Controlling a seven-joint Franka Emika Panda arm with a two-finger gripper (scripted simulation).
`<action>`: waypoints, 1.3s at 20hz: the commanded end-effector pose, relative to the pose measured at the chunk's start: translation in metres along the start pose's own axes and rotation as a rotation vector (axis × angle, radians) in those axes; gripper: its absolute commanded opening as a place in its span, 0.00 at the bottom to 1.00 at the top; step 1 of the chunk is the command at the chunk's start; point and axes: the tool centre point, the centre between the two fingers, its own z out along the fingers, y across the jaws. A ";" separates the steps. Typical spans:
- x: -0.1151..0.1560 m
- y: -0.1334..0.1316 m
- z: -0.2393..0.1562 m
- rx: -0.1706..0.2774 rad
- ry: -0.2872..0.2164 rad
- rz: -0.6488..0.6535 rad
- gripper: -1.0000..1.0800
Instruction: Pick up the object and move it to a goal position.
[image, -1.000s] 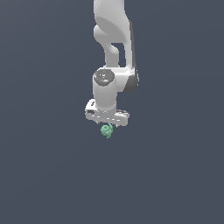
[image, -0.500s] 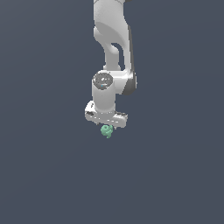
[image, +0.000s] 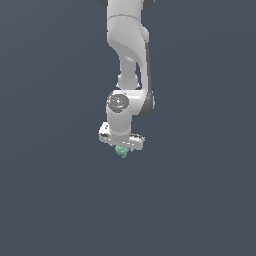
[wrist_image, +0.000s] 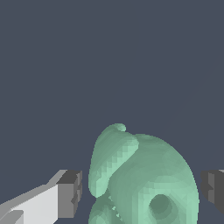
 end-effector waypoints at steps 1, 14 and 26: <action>0.001 0.000 0.005 0.000 0.001 0.000 0.96; 0.001 0.000 0.005 0.001 0.002 0.000 0.00; 0.008 -0.018 -0.037 0.000 0.002 0.001 0.00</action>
